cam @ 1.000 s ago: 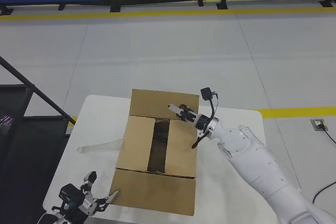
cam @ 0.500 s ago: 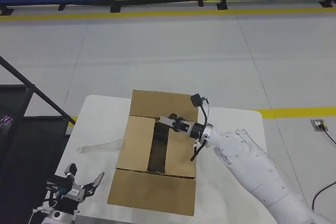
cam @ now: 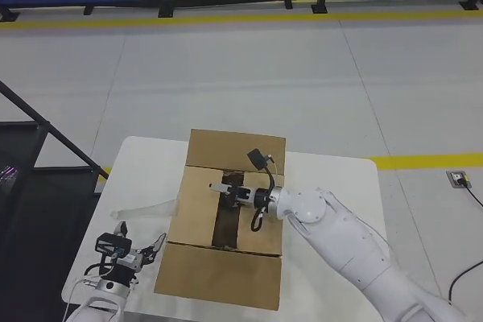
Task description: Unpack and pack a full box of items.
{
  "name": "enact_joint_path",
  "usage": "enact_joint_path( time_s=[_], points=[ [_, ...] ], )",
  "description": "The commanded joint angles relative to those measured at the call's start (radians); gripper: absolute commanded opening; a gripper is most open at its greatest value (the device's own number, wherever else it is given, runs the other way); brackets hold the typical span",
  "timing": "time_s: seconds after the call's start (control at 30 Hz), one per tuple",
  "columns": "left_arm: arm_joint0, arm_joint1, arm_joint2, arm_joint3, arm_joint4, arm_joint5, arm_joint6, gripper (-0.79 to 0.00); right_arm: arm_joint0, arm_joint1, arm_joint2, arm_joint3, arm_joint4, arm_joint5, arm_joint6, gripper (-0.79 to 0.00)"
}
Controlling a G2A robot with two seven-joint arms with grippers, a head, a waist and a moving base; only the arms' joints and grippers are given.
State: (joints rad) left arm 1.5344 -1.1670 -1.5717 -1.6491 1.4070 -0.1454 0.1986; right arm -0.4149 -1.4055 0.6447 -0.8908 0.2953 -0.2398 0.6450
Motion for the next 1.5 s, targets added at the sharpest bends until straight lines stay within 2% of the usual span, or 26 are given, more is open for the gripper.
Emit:
enact_joint_path(
  time_s=[0.0, 0.3, 0.47, 0.63, 0.87, 0.97, 1.17, 1.47],
  points=[
    [-0.002, 0.0, 0.008, 0.003, 0.005, -0.01, 0.008, 0.0, 0.015, -0.019, -0.012, 0.049, 0.022, -0.009, 0.01, 0.0],
    [0.008, -0.003, 0.02, 0.007, 0.023, -0.013, 0.028, 0.0, 0.076, -0.103, -0.038, 0.234, 0.148, -0.153, 0.14, 0.0],
    [0.034, -0.001, -0.012, -0.012, 0.005, -0.008, 0.05, 0.0, 0.101, -0.131, -0.021, 0.289, 0.216, -0.235, 0.211, 0.0],
    [0.106, 0.003, -0.066, -0.076, 0.001, -0.021, 0.1, 0.0, 0.12, -0.157, -0.013, 0.306, 0.24, -0.271, 0.228, 0.0],
    [0.251, 0.013, -0.131, -0.194, 0.047, -0.121, 0.216, 0.0, 0.15, -0.193, -0.013, 0.308, 0.238, -0.289, 0.218, 0.0],
    [0.278, 0.013, -0.136, -0.238, 0.058, -0.13, 0.224, 0.0, 0.162, -0.209, -0.017, 0.31, 0.235, -0.289, 0.217, 0.0],
    [0.226, 0.008, -0.078, -0.275, 0.085, -0.089, 0.16, 0.0, 0.183, -0.245, -0.028, 0.325, 0.226, -0.293, 0.215, 0.0],
    [0.109, -0.003, -0.021, -0.252, 0.033, -0.024, 0.058, 0.0, 0.201, -0.294, -0.031, 0.386, 0.245, -0.322, 0.253, 0.0]
  ],
)
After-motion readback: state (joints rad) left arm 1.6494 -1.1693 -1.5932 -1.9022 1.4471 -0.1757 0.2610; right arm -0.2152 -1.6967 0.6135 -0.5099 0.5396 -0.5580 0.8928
